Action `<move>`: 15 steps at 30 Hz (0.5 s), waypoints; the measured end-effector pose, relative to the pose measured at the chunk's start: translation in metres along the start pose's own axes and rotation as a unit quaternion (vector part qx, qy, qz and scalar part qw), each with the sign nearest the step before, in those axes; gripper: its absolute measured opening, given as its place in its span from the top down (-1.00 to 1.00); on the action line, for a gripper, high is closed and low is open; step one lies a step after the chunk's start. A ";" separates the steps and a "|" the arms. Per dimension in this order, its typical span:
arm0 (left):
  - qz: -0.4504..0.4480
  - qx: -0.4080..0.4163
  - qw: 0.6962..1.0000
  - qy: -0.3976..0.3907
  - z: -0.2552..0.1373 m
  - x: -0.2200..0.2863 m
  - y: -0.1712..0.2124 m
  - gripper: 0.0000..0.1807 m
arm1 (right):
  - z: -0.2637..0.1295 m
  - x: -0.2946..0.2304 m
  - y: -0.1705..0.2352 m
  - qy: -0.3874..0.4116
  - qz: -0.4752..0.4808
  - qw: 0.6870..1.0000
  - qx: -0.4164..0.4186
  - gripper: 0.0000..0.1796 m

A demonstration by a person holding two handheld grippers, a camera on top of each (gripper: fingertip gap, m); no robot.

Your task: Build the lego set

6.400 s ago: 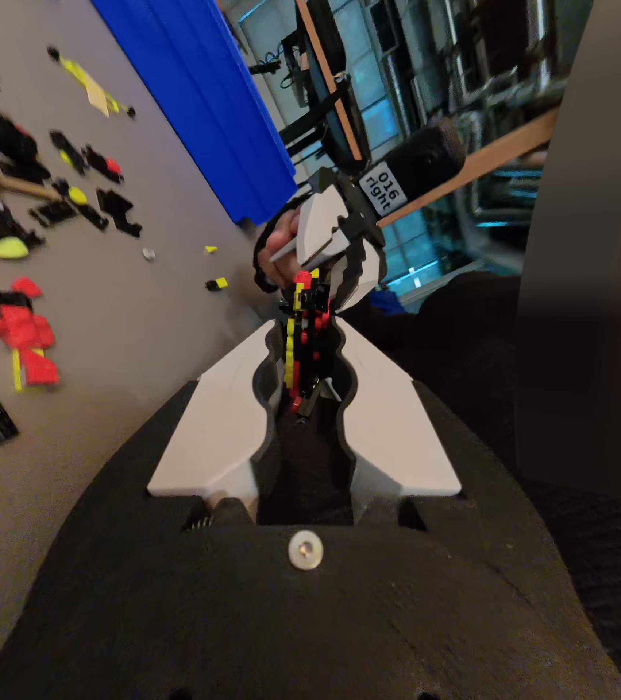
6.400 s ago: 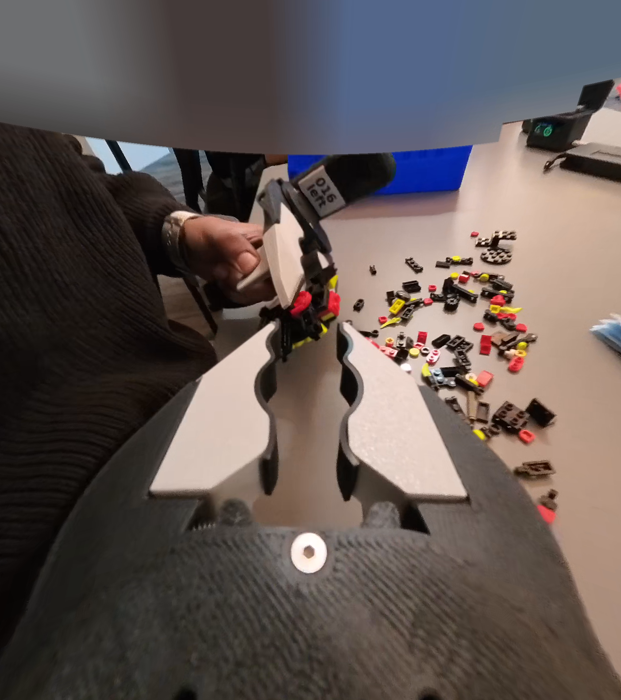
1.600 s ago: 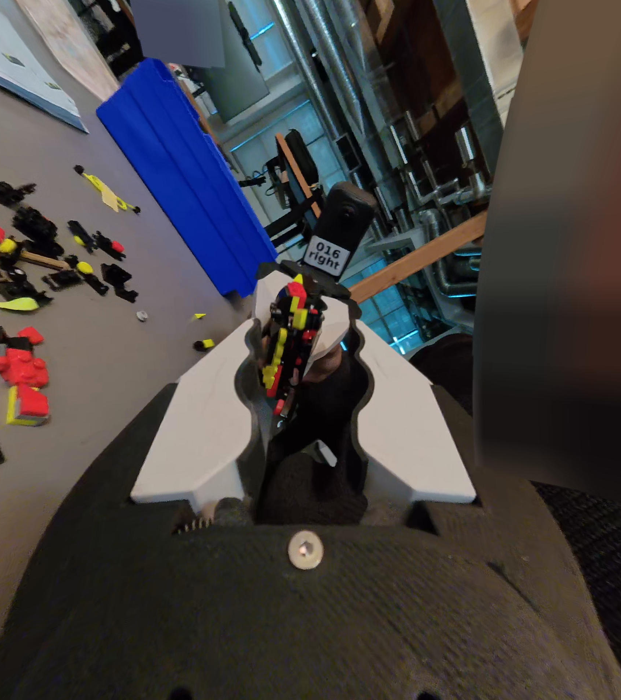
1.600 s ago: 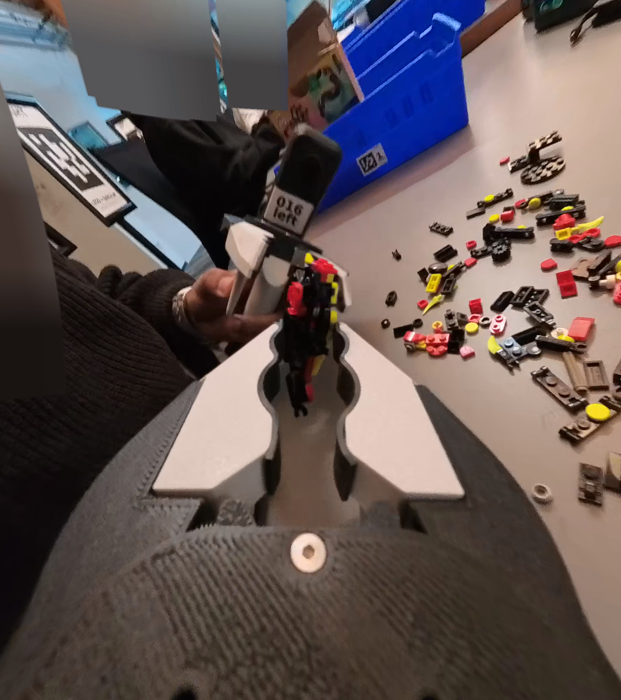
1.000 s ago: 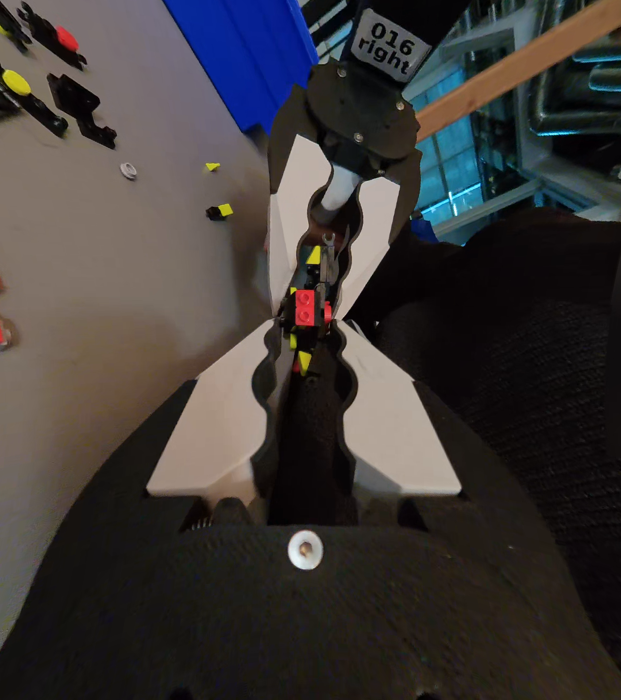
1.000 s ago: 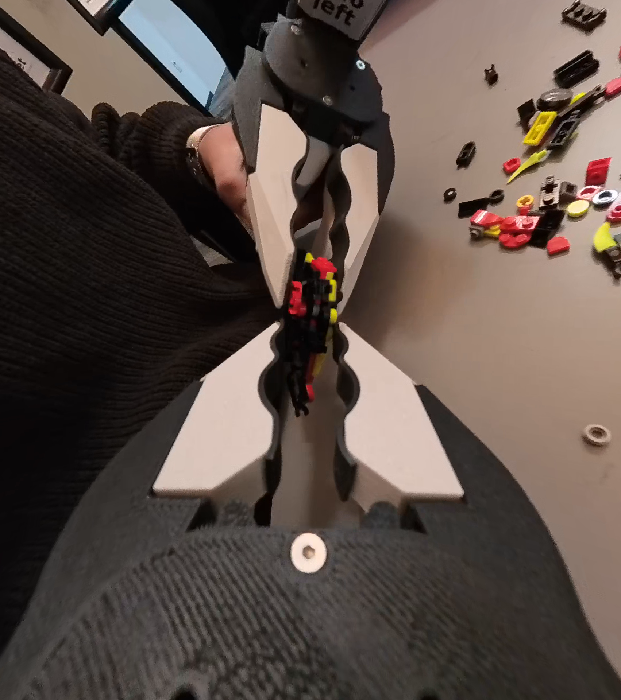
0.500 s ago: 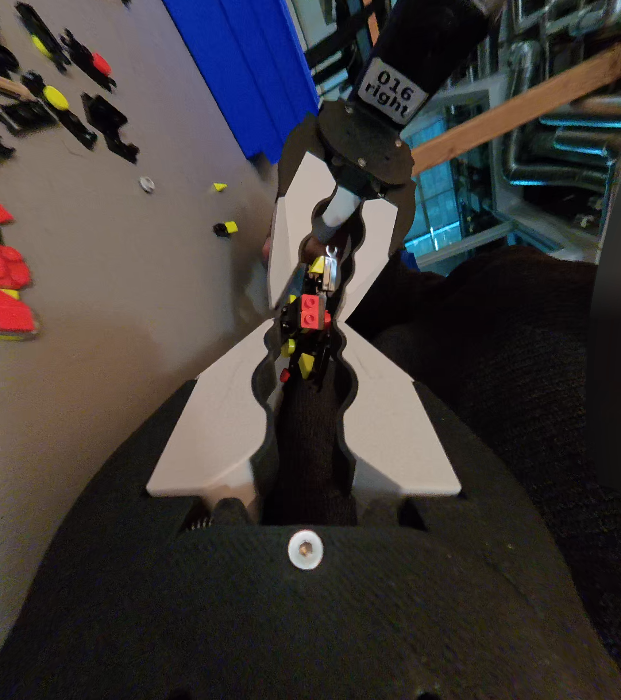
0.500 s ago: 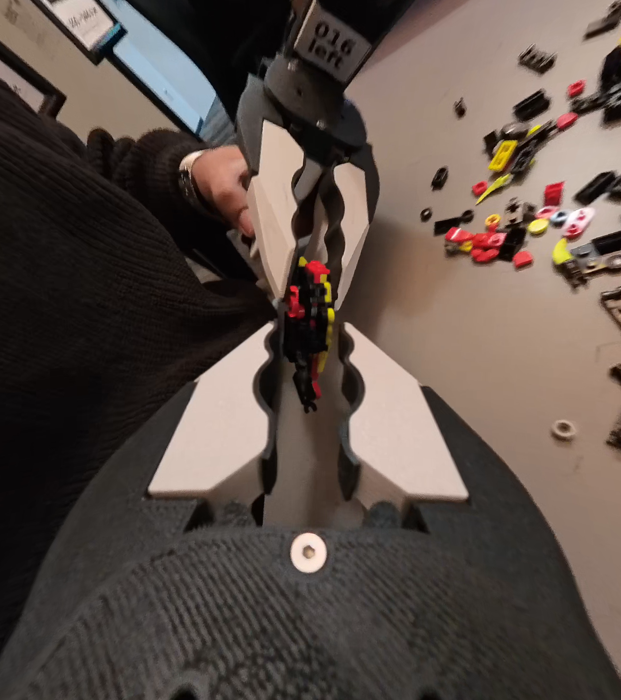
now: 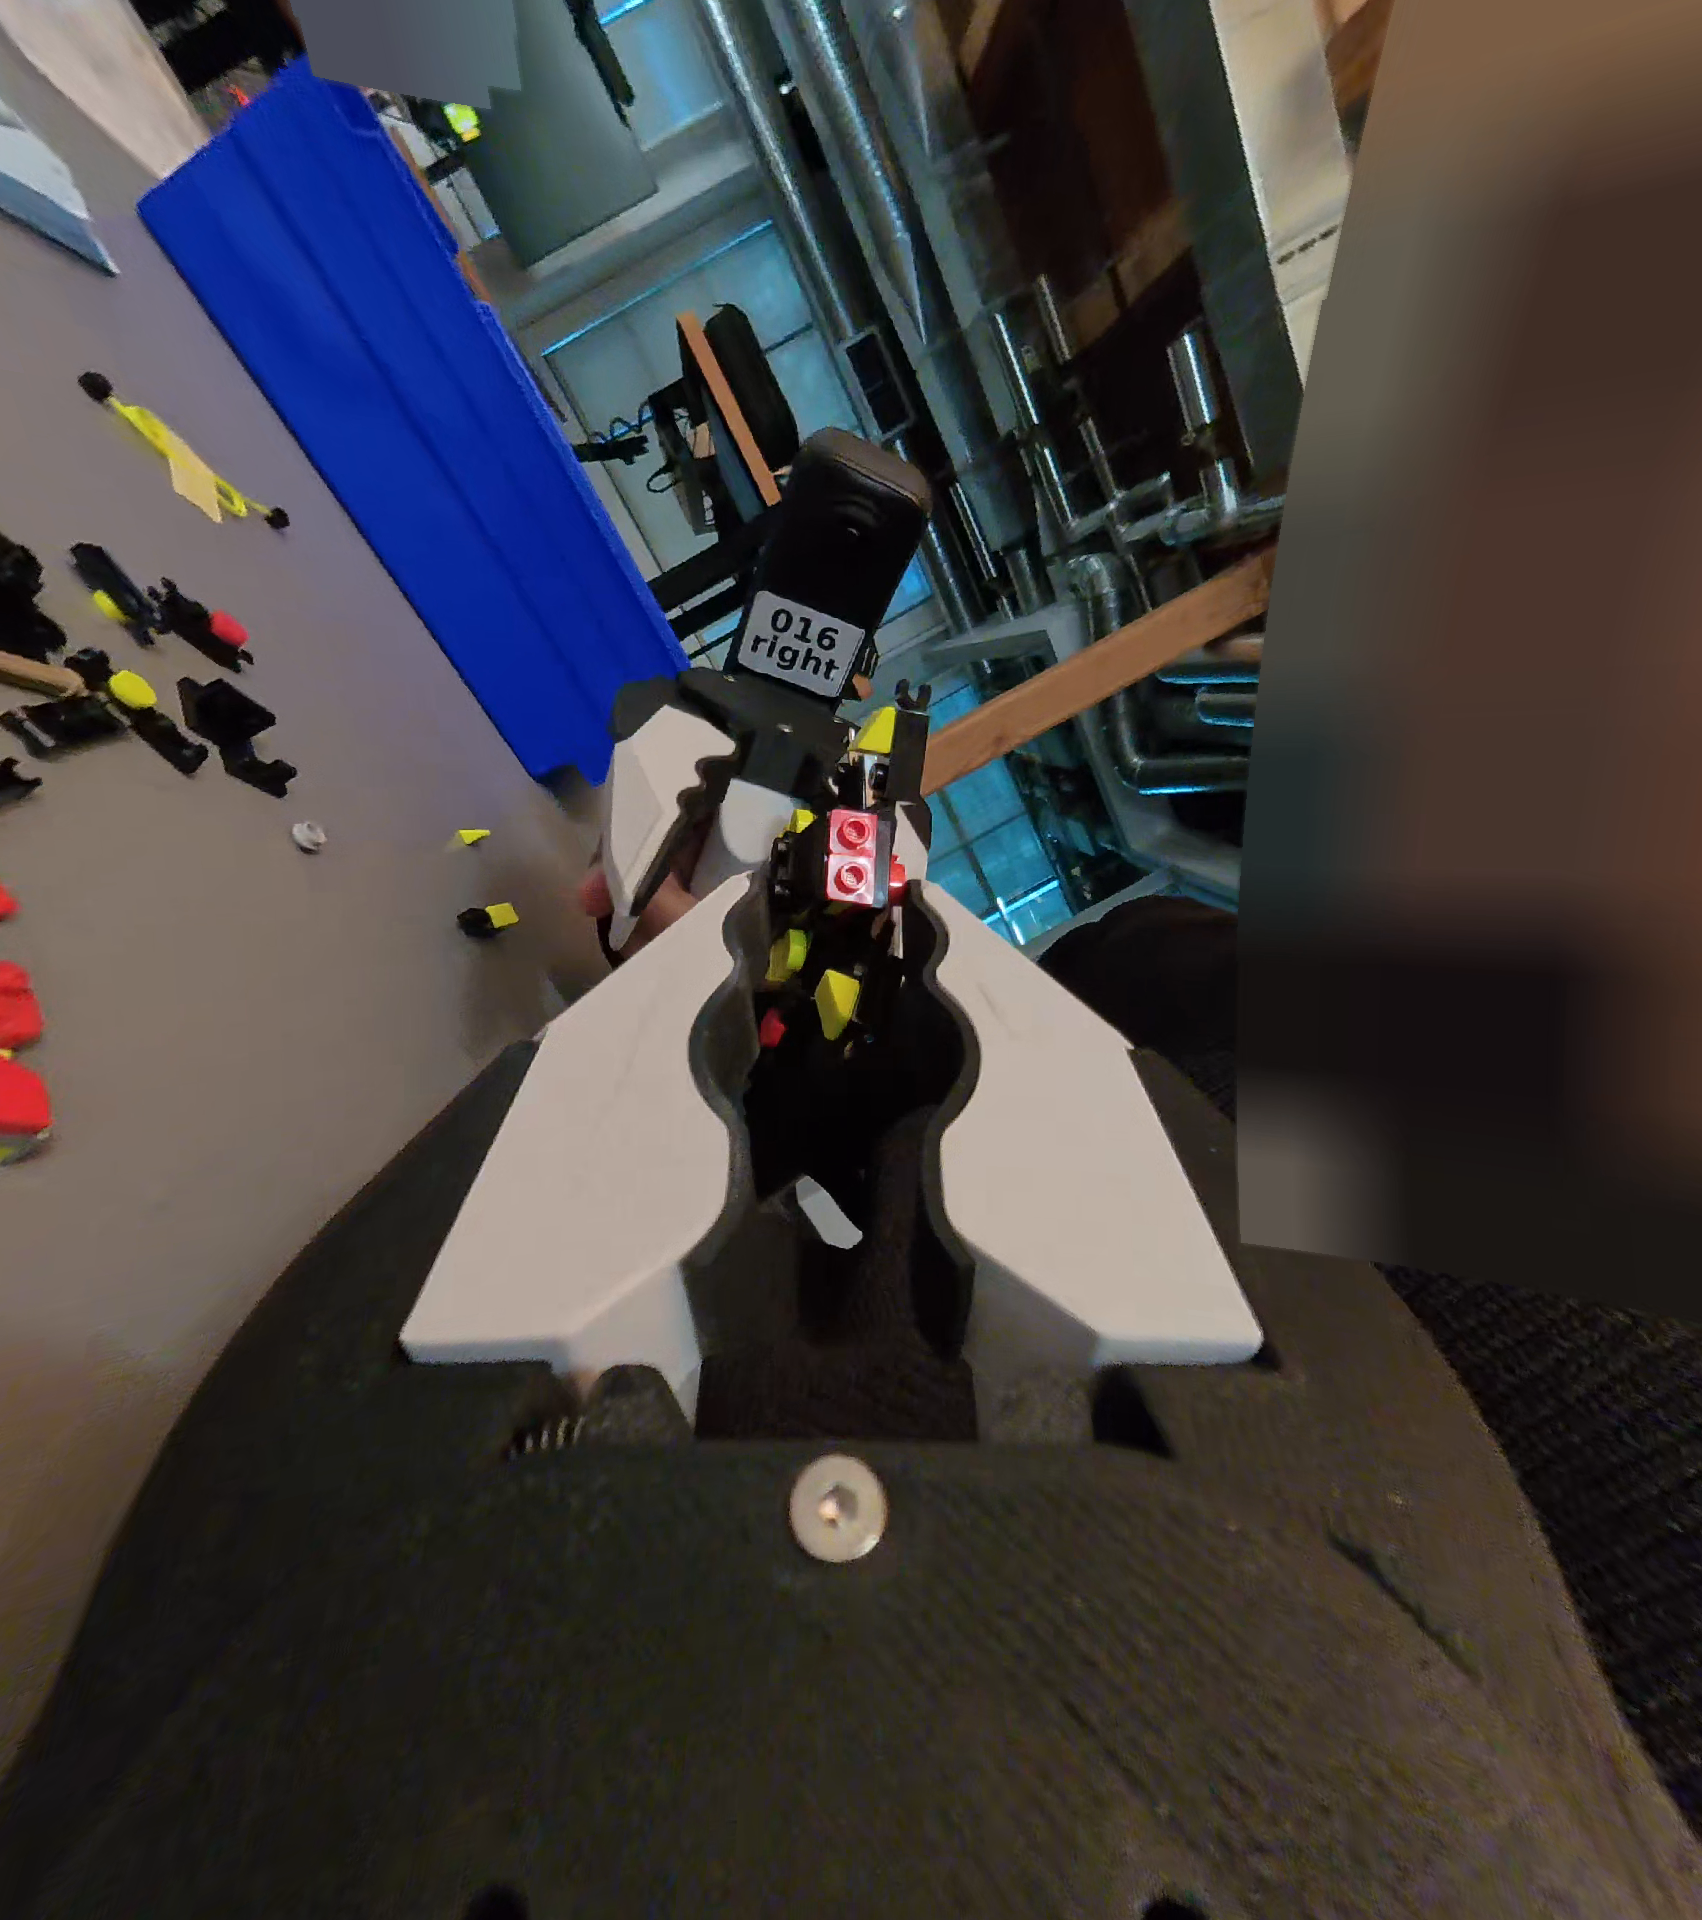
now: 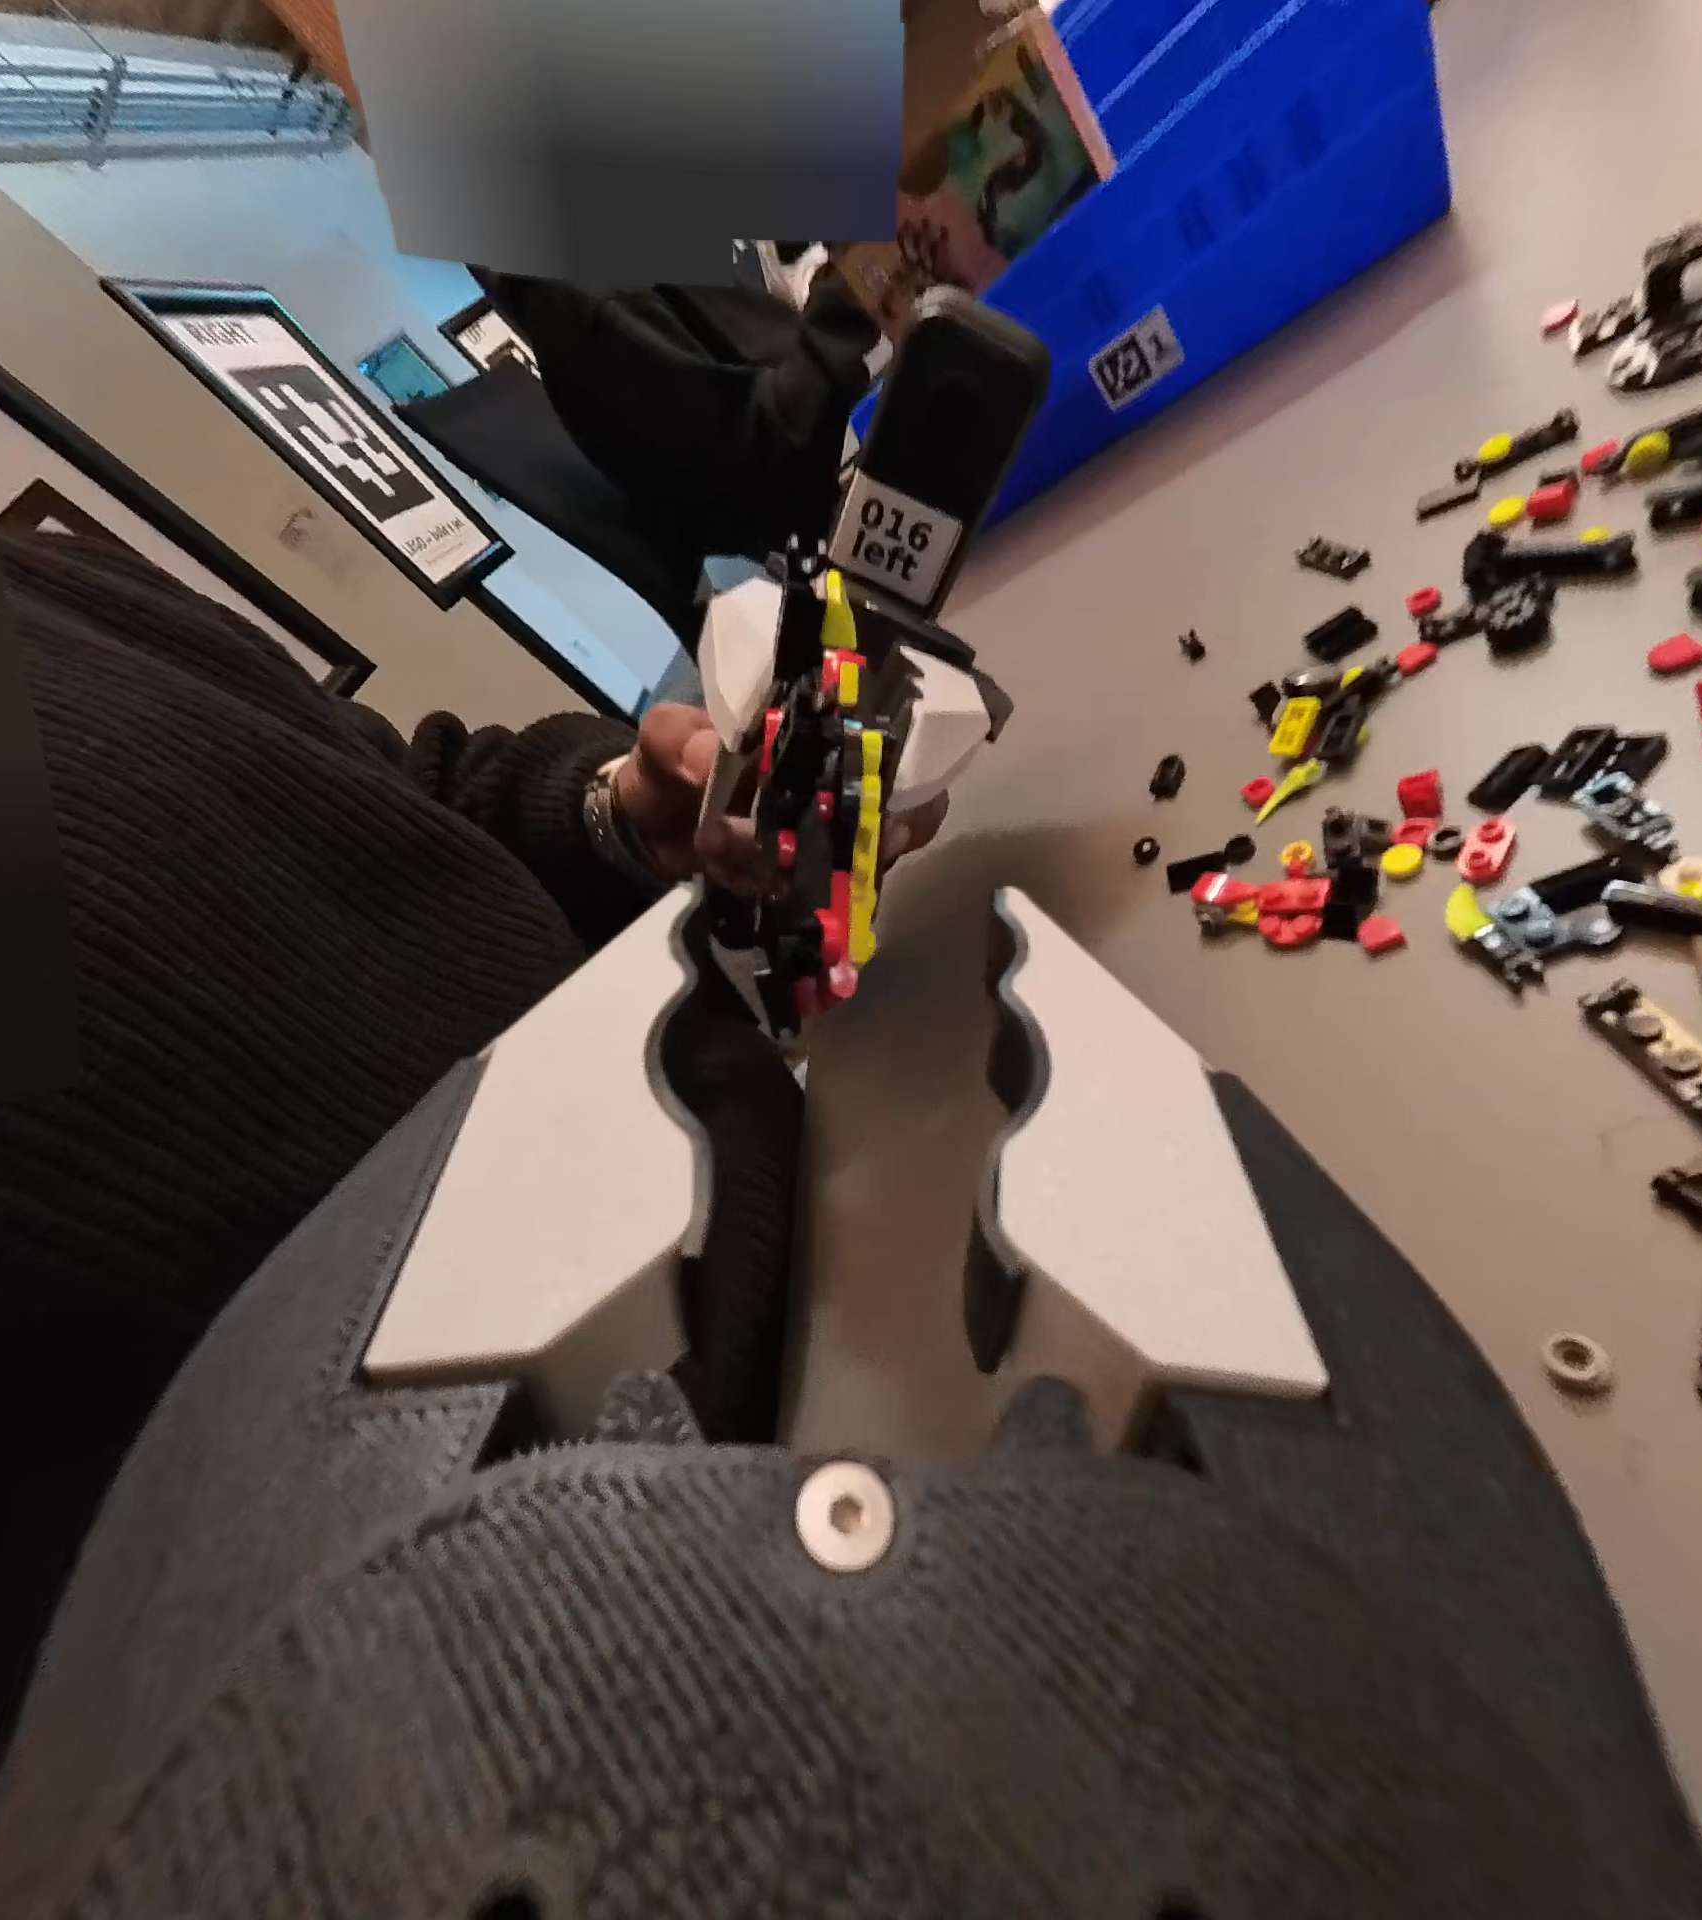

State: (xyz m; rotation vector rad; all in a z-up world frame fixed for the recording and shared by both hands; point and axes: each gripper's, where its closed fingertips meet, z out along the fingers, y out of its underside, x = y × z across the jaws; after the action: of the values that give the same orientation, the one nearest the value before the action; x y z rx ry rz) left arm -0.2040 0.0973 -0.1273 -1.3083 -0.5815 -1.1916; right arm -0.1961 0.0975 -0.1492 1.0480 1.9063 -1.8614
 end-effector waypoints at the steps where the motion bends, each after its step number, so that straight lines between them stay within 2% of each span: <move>1: 0.005 0.000 1.000 0.003 0.000 0.002 0.000 0.75 | -0.001 -0.002 -0.004 -0.001 -0.007 1.000 0.011 0.48; 4: 0.013 0.006 1.000 0.009 0.002 0.005 -0.001 0.75 | -0.005 -0.006 -0.010 -0.008 -0.014 0.999 0.030 0.58; 7: 0.018 -0.004 1.000 0.007 0.006 0.005 0.003 0.75 | -0.007 -0.011 -0.015 -0.016 -0.030 0.999 0.043 0.77; 10: 0.030 -0.011 0.999 -0.003 0.007 0.005 0.005 0.75 | -0.008 -0.011 -0.013 0.000 -0.059 0.998 0.030 0.77; 12: 0.041 -0.027 0.999 -0.010 0.007 0.004 0.008 0.68 | -0.009 -0.010 -0.010 0.021 -0.088 0.996 0.011 0.77; 15: 0.086 -0.066 0.993 -0.052 0.005 -0.003 0.014 0.63 | -0.009 -0.005 -0.003 0.060 -0.136 0.988 -0.032 0.77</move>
State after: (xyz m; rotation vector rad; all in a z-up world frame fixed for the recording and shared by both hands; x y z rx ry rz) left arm -0.1910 0.1011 -0.1344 -1.5084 -0.4589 -1.0382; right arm -0.1918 0.1049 -0.1428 0.9372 2.2621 -1.8981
